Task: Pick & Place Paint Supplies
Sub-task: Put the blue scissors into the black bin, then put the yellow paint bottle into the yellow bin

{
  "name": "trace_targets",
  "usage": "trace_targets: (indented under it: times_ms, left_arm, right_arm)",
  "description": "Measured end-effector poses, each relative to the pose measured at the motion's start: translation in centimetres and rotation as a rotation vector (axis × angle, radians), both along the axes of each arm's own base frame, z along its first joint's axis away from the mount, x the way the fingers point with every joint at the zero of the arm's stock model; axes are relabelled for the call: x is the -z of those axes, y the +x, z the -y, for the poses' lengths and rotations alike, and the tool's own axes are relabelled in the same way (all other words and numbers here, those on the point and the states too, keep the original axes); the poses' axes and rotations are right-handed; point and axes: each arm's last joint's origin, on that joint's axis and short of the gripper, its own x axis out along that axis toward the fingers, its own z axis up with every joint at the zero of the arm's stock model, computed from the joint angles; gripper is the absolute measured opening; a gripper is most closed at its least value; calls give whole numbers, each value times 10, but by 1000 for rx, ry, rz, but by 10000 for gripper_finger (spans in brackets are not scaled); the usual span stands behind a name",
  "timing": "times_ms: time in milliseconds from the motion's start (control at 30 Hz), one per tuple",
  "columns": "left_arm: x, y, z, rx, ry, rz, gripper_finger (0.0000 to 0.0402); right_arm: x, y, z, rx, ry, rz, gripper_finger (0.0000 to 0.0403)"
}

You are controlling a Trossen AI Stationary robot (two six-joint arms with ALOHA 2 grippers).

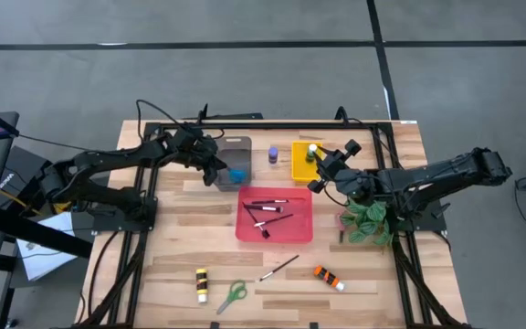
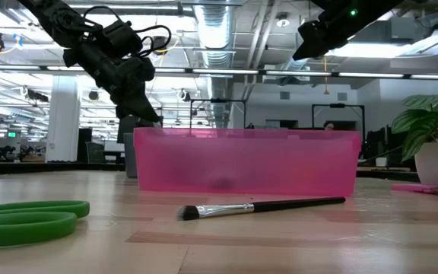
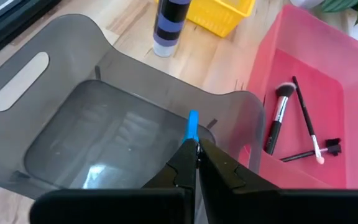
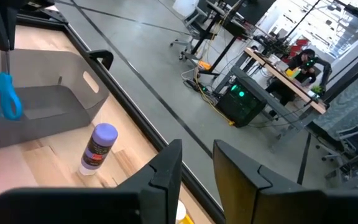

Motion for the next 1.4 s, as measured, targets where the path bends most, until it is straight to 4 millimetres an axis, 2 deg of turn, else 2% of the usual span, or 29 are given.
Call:
trace_targets:
  times_ms: [433, 800, 1033, 1400]
  left_arm:
    - [0, 0, 0, 29, 35, -9, 11]
    - [-5, 3, -5, -42, 134, 12, 73]
    - [-14, 7, -10, -72, 217, 96, 114]
    - [-23, 15, -4, 0, 323, 159, 131]
  right_arm:
    - [0, 0, 0, -16, 7, -5, 86]
    - [0, 0, 0, -17, 5, -8, 86]
    - [0, 0, 0, -18, 2, -13, 86]
    - [3, 1, 3, -50, 39, -18, 86]
